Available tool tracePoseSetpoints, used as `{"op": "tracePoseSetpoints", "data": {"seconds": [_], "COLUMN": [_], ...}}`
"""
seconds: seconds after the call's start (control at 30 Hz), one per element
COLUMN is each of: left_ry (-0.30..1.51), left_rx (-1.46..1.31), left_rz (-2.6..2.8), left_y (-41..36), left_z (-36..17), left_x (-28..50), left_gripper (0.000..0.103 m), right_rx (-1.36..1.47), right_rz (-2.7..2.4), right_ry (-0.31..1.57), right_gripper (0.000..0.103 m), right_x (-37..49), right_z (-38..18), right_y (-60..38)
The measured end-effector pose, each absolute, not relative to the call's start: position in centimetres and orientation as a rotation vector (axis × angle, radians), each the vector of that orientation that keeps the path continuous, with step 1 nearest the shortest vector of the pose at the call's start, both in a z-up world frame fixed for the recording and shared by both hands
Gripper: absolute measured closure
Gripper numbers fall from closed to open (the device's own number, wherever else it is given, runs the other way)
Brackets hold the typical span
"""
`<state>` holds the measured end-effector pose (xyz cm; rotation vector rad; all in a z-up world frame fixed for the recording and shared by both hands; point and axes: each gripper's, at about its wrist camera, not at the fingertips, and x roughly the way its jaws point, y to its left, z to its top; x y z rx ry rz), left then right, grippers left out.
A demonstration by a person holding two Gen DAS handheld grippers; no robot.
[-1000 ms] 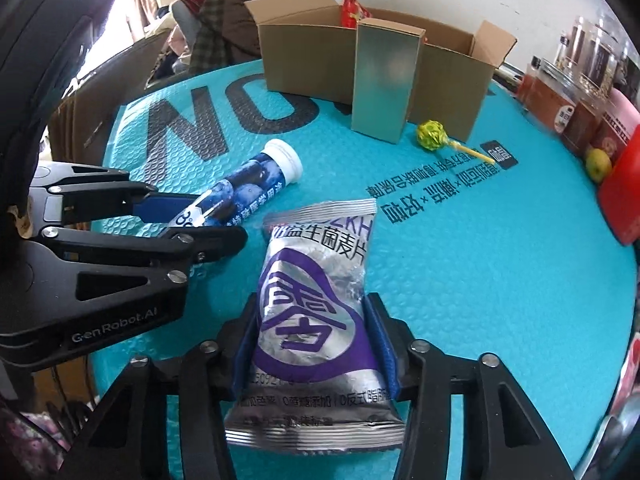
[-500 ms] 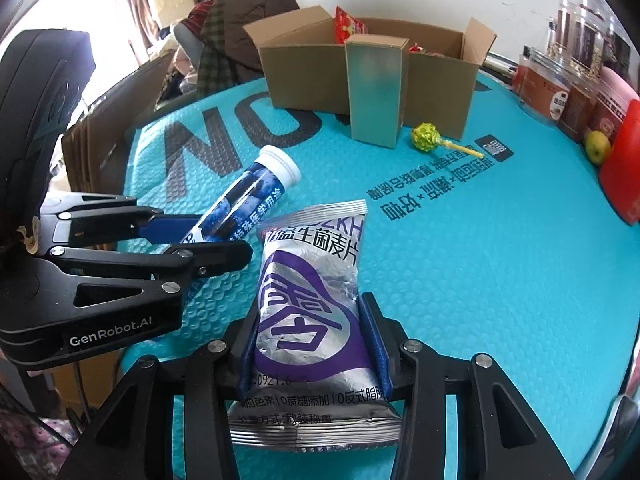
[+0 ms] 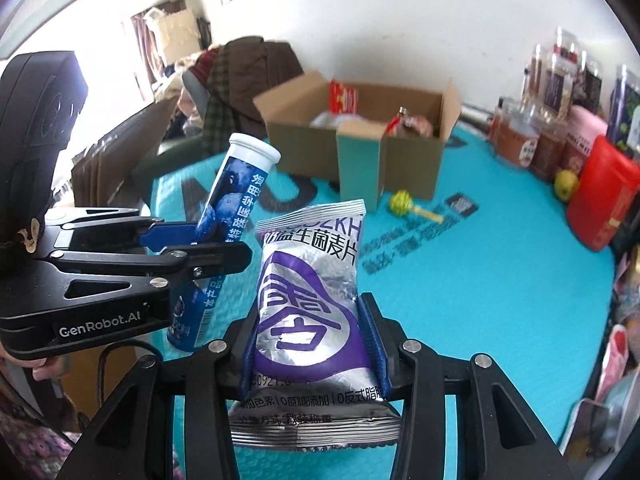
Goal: Organize snacks
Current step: 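Lift the blue tube and silver pouch and carry both over the box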
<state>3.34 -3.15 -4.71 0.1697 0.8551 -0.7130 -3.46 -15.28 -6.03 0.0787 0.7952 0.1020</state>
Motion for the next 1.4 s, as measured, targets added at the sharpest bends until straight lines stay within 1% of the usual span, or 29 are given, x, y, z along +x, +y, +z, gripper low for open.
{"op": "tracePoseSetpoints", "data": {"seconds": [0.33, 0.73, 1.4], "left_ry": [0.755, 0.703, 0.631], "left_rx": [0.196, 0.165, 0.107], "left_rz": [-0.724, -0.759, -0.729], "left_y": [-4.2, -5.0, -5.2], "left_z": [-1.8, 0.2, 2.9], "left_x": [4.0, 6.1, 12.6], "left_gripper": [0.075, 0.075, 0.075], "right_rx": [0.046, 0.042, 0.047], "right_rz": [0.092, 0.067, 0.052], "right_ry": [0.717, 0.661, 0.594], "right_gripper": [0.06, 0.06, 0.06], "right_x": [-2.4, -0.4, 6.4], "right_z": [-3.1, -0.9, 1.9], "right_y": [-16.2, -17.4, -18.7]}}
